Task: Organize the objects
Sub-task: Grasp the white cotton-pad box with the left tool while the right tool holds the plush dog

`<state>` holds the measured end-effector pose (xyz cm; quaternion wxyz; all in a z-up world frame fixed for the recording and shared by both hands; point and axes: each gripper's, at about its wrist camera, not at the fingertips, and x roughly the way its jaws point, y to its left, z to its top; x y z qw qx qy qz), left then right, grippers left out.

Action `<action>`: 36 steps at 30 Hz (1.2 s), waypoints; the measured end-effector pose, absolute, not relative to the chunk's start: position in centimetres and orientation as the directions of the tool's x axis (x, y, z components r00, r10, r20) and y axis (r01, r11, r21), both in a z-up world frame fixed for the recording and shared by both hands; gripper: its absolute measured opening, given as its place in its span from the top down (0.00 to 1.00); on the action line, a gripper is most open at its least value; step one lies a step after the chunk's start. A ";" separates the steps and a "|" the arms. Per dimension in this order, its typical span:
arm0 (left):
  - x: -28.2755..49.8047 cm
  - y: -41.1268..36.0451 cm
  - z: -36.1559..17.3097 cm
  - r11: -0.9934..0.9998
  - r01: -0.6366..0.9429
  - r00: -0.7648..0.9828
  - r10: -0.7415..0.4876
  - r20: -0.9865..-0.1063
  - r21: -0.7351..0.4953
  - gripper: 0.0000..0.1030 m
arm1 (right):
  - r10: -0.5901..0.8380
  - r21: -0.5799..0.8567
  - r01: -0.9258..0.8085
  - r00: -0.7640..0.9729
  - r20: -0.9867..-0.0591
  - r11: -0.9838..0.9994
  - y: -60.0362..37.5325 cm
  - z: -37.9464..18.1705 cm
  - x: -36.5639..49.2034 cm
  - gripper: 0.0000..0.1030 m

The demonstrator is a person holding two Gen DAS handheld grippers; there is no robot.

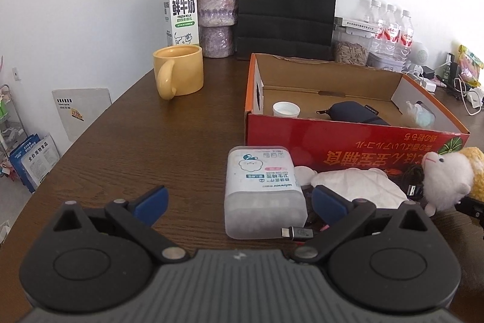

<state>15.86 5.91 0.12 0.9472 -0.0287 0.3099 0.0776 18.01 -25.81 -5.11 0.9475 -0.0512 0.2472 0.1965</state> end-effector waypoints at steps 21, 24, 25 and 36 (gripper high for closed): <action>20.8 5.0 -2.2 0.978 -0.211 0.743 0.154 -0.652 -0.009 0.02 | 0.292 0.023 -0.315 0.847 -0.445 0.949 -26.7 -4.9 17.4 0.52; 20.8 5.1 -2.5 0.977 -0.213 0.736 0.154 -0.659 -0.010 0.10 | 0.291 0.026 -0.313 0.846 -0.446 0.949 -26.7 -4.9 17.3 0.52; 20.8 5.2 -2.6 0.977 -0.210 0.736 0.147 -0.661 -0.017 0.13 | 0.292 0.028 -0.313 0.845 -0.448 0.949 -26.7 -4.9 17.4 0.52; 19.6 5.6 -2.7 0.982 -0.186 0.765 0.118 -0.633 -0.041 0.36 | 0.290 0.039 -0.307 0.842 -0.456 0.951 -26.8 -5.0 17.5 0.52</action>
